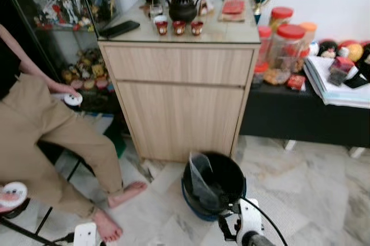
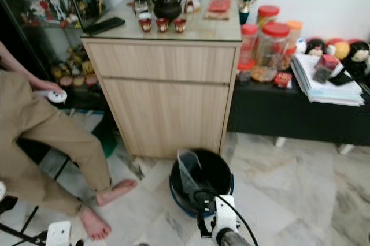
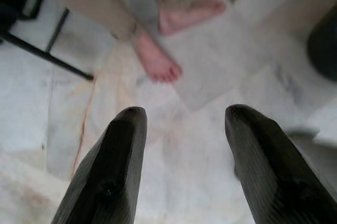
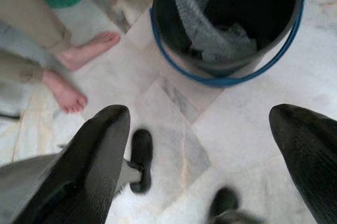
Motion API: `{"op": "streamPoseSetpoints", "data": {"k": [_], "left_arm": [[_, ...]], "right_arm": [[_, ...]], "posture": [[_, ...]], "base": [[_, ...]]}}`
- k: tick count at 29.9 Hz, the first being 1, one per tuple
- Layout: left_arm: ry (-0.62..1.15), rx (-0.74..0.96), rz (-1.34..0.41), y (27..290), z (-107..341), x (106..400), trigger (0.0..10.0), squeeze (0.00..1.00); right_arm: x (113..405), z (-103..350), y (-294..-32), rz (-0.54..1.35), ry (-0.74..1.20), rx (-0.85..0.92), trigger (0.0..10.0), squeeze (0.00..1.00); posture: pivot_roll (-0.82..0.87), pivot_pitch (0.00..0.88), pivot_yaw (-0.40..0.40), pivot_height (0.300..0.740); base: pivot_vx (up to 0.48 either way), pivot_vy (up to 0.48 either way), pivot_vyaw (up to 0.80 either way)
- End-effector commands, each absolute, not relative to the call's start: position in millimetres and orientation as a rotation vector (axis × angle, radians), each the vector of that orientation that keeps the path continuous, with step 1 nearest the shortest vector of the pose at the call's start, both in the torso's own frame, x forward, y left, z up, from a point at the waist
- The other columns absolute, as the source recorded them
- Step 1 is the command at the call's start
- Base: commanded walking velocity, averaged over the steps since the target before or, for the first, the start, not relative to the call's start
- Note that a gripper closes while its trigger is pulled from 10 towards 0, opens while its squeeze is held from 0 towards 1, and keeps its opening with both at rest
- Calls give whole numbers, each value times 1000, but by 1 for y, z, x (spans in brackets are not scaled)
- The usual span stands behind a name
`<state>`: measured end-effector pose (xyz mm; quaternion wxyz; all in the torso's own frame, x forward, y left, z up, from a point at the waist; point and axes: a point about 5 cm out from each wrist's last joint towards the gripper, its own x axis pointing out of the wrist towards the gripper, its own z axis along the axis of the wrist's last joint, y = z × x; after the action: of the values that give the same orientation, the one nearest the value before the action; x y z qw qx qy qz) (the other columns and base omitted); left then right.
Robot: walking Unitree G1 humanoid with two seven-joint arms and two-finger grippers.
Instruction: Picking trash to rubbish bin
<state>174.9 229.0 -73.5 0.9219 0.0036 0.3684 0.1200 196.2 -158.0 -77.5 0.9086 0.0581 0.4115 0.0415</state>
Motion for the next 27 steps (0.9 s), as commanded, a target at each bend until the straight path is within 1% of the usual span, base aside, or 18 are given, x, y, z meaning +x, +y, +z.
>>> {"op": "streamPoseSetpoints", "data": {"k": [1,24,27], "left_arm": [[804,4,263,232,-80,161,10000,0],[794,5,267,231,-79,164,10000,0],[791,7,267,232,-78,165,10000,0]], "right_arm": [[196,-78,-160,77,851,120,10000,0],[196,-78,-161,53,848,139,10000,0],[197,-77,-160,43,847,150,10000,0]], "posture": [[68,0,58,740],[76,0,56,740],[79,0,62,740]], "base": [[-266,0,0],[0,0,0],[0,0,-777]]}}
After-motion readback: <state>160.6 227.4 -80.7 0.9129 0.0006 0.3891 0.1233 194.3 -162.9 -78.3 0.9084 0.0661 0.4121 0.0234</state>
